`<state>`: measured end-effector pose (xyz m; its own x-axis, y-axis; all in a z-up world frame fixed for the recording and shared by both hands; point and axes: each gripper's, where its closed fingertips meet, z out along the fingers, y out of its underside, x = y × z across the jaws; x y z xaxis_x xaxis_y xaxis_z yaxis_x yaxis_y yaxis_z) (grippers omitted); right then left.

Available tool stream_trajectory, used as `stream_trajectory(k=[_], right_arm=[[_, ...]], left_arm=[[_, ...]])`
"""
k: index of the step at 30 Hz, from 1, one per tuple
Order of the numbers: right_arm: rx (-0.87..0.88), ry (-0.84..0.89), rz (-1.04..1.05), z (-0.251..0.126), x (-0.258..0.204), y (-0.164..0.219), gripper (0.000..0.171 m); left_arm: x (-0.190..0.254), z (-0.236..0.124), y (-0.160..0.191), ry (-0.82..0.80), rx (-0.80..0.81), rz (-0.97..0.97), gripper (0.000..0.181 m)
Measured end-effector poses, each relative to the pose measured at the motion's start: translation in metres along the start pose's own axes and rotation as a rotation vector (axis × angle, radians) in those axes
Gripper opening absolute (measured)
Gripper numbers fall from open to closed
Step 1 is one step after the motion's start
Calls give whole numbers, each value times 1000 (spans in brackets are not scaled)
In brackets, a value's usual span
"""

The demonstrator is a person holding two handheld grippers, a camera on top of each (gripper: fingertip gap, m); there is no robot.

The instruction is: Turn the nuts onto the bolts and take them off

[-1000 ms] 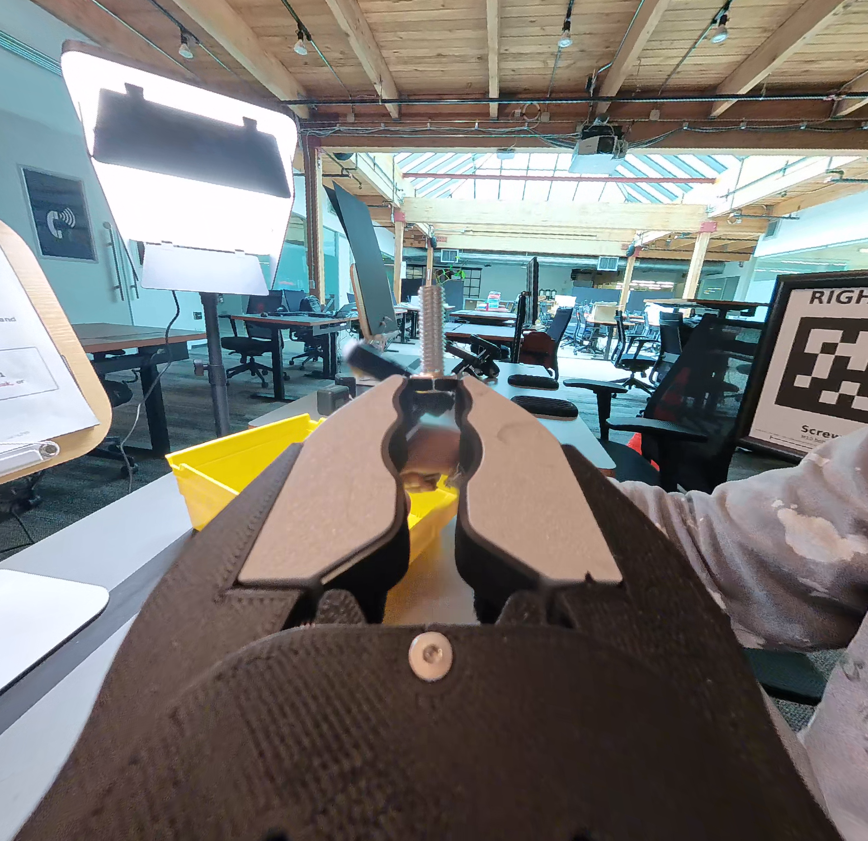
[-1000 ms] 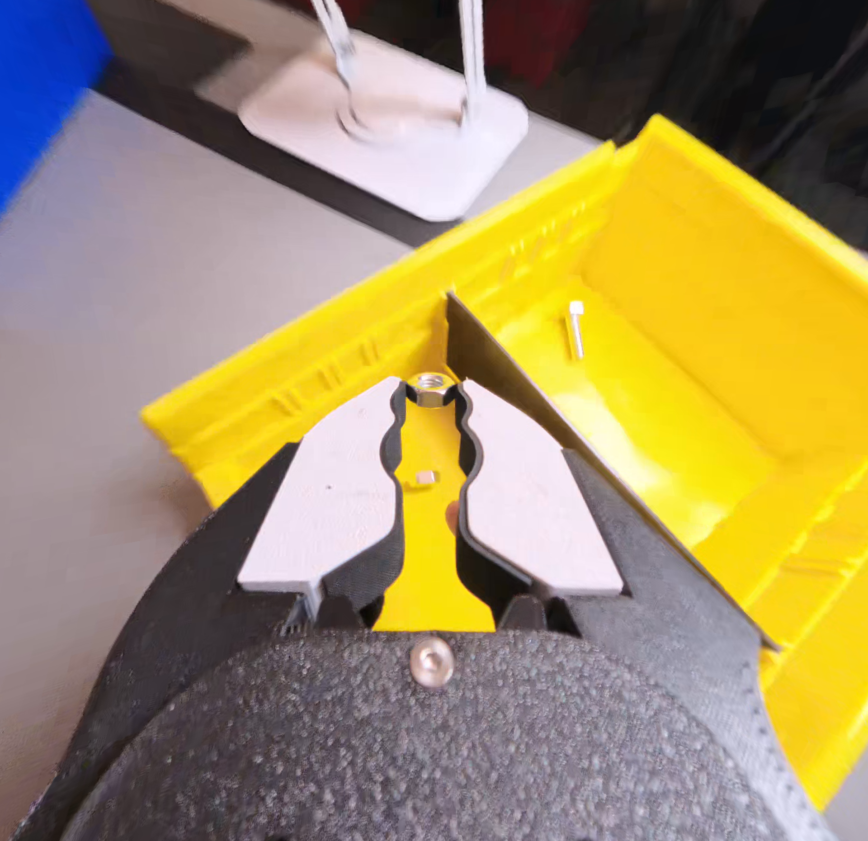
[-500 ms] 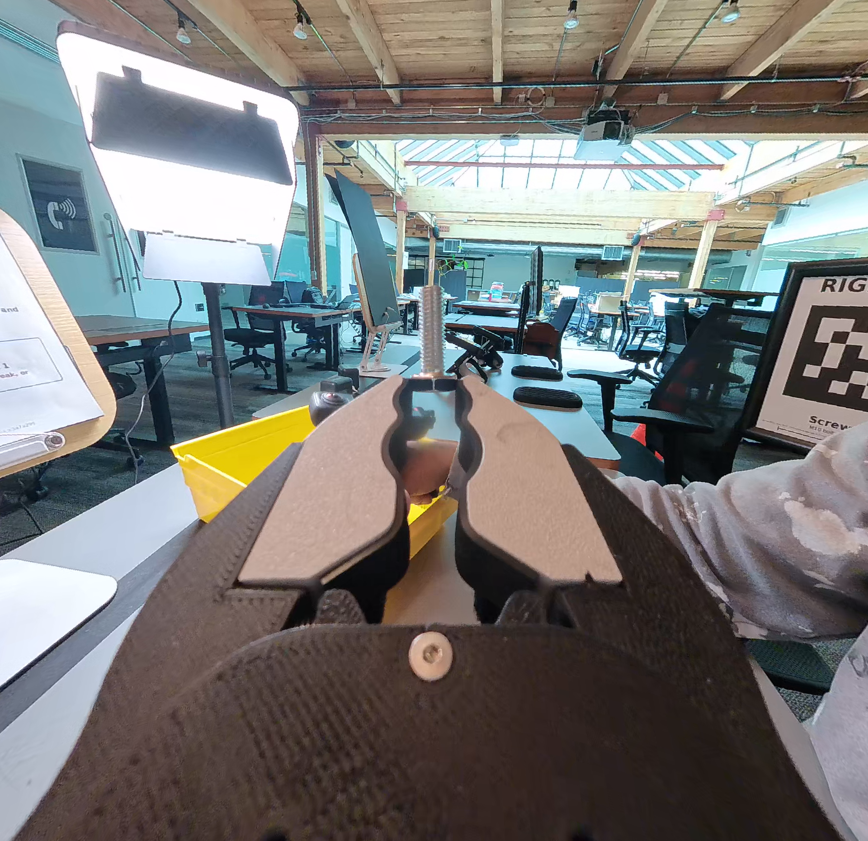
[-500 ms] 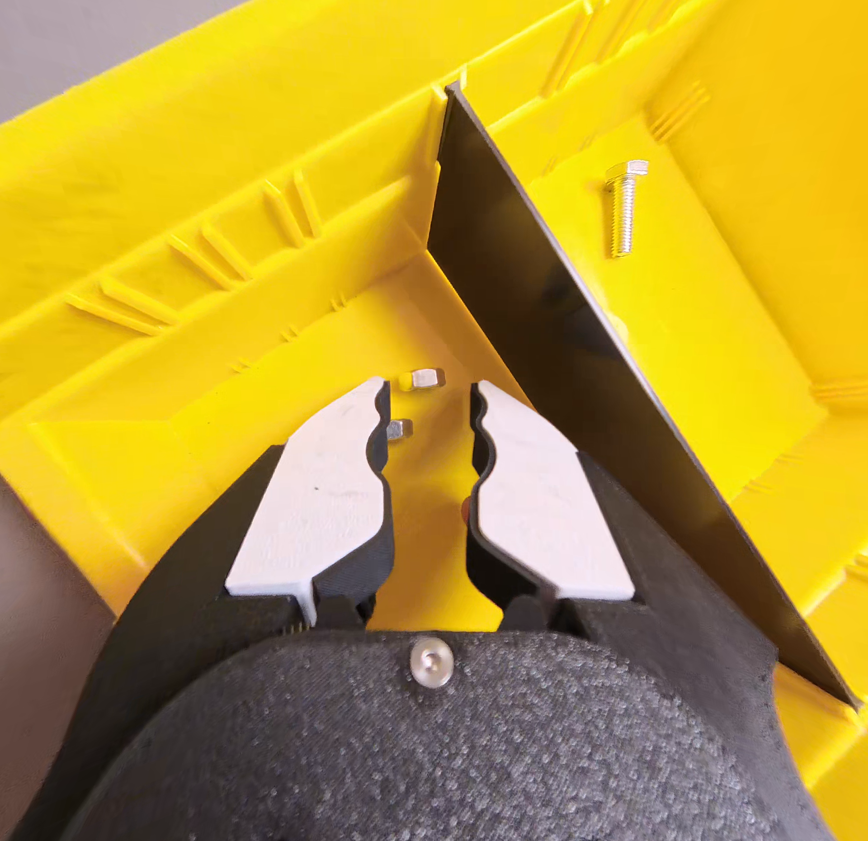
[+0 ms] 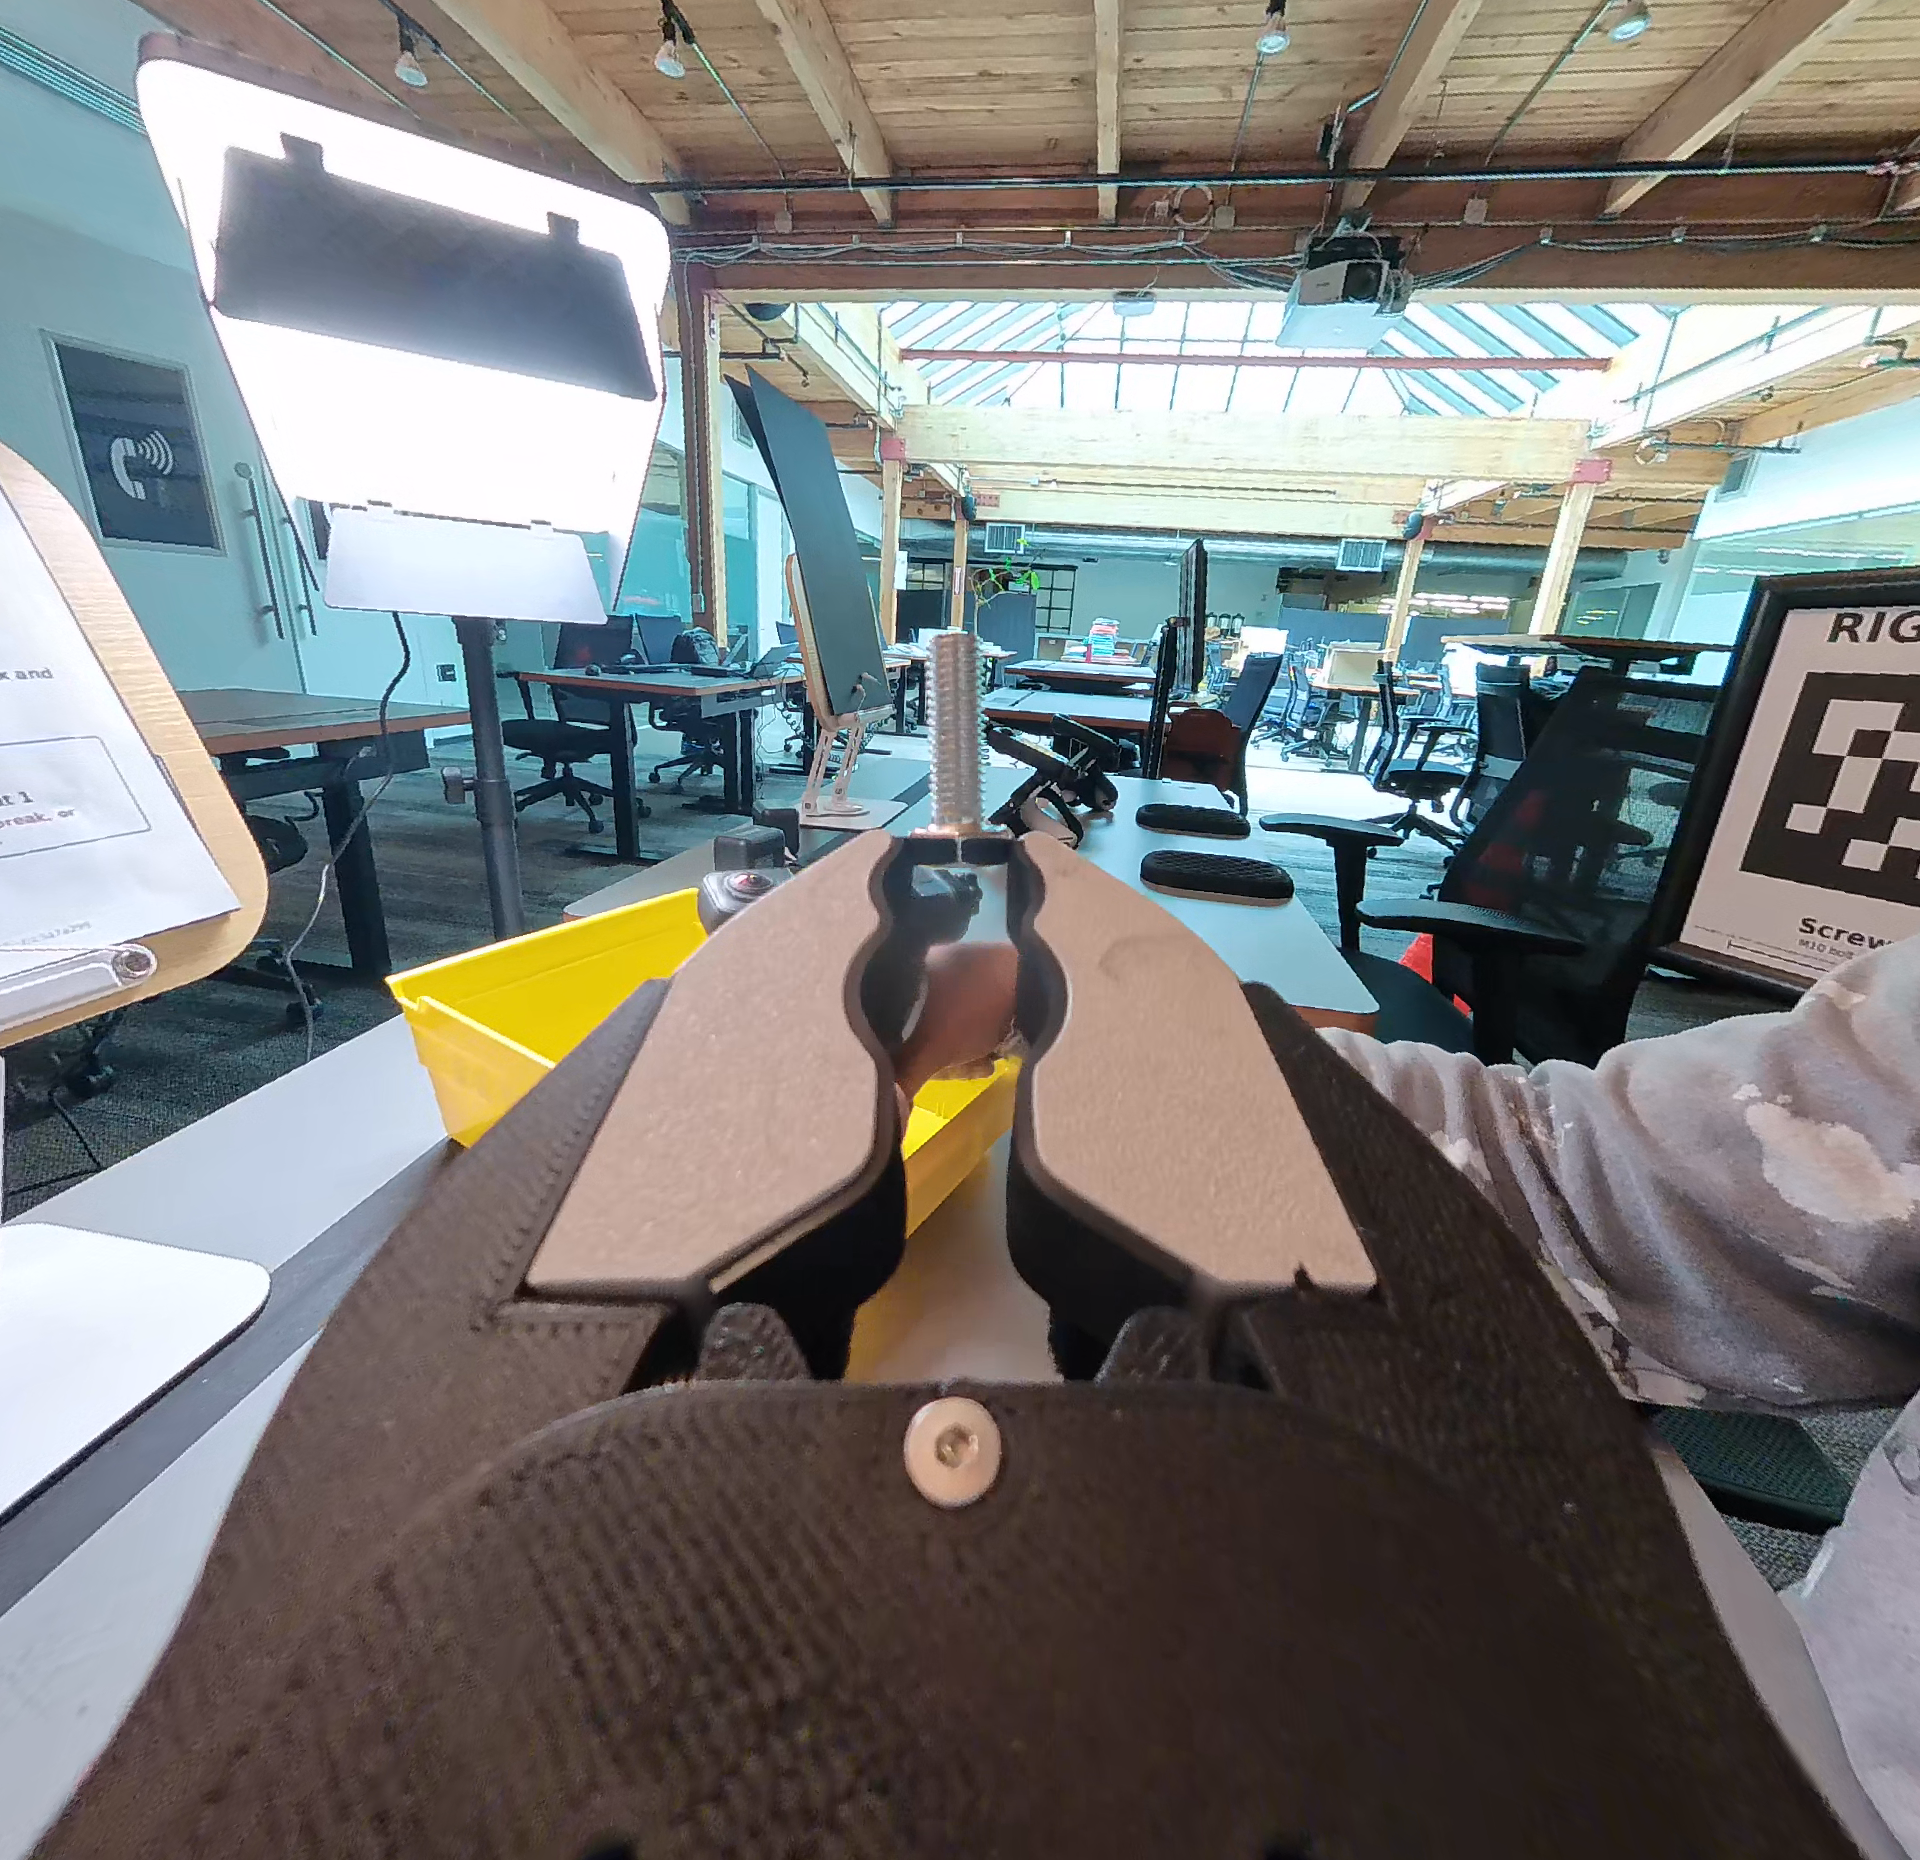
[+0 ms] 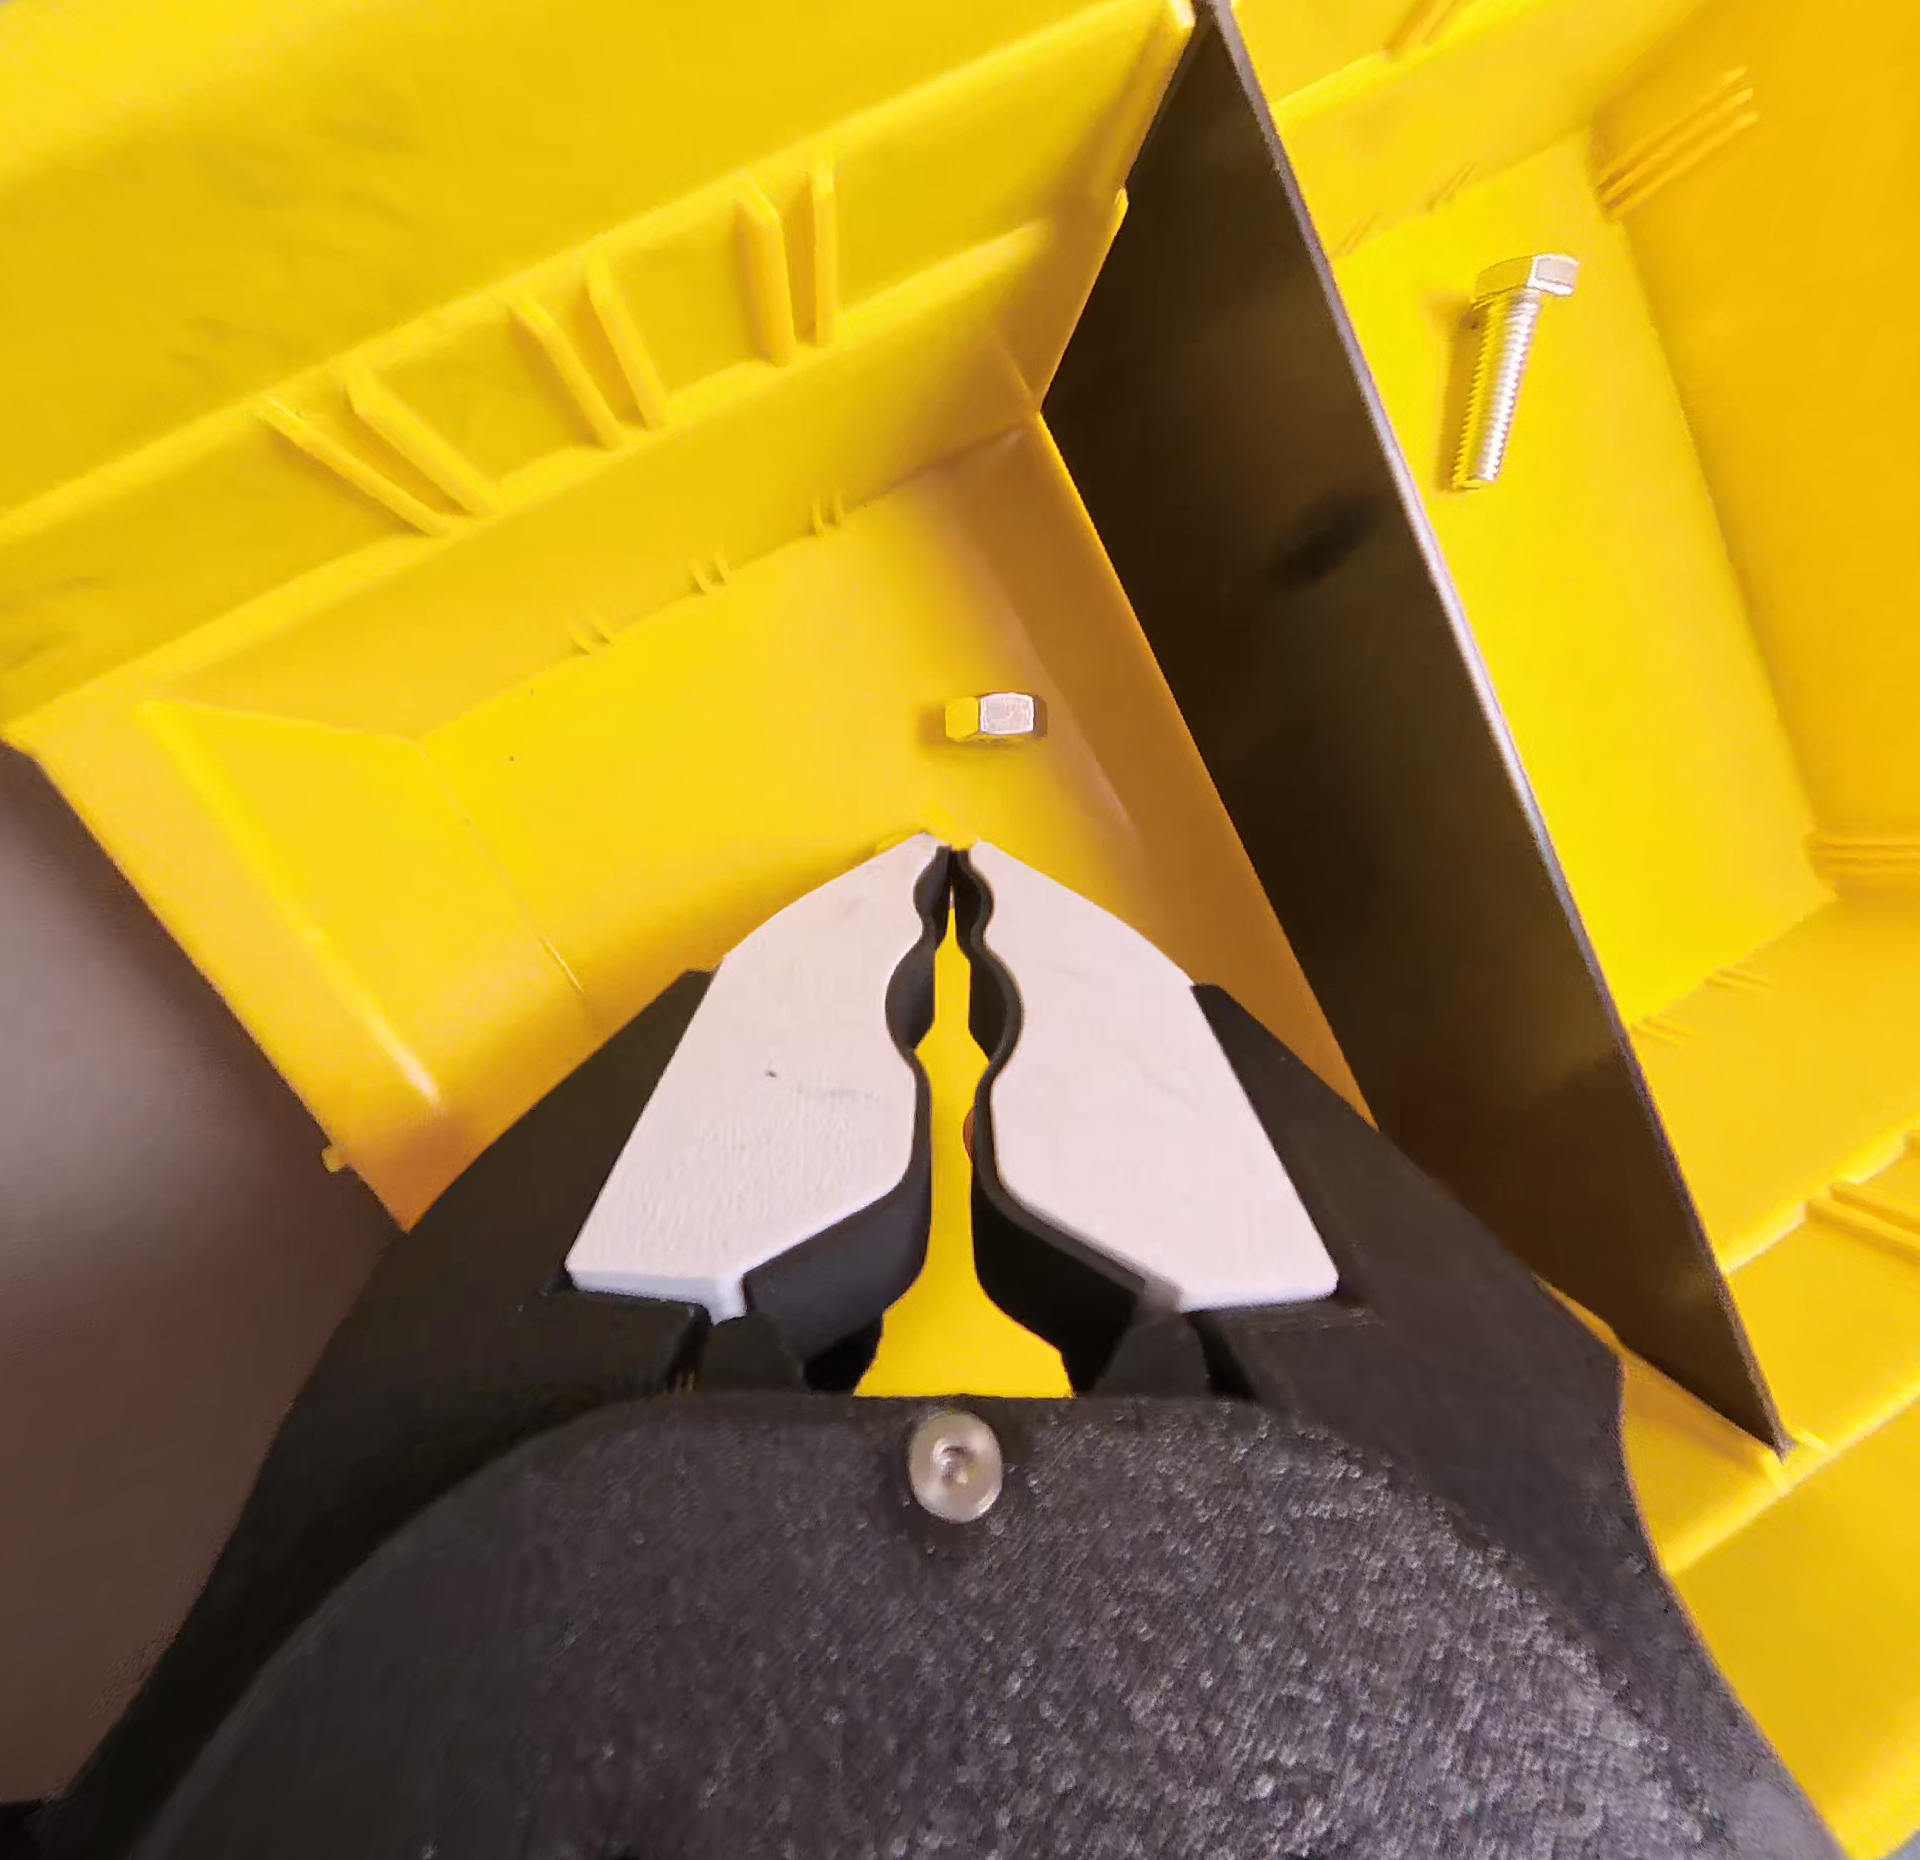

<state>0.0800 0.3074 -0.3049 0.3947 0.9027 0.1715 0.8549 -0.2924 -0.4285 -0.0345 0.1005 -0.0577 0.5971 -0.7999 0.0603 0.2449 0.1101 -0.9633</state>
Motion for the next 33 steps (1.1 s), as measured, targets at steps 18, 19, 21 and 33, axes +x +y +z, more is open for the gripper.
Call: stream_trajectory(k=[18,19,21,33], right_arm=[[161,37,99,11,12,-27,16],[146,29,102,12,11,-25,15],[134,16,125,12,10,-23,13],[9,-27,252,0,15,3,12]], left_arm=[[-2,1,4,-3,-10,-4,18],[-2,1,4,-3,-10,-4,18],[-2,1,4,-4,-11,-4,18],[-4,1,6,-10,-17,-1,17]])
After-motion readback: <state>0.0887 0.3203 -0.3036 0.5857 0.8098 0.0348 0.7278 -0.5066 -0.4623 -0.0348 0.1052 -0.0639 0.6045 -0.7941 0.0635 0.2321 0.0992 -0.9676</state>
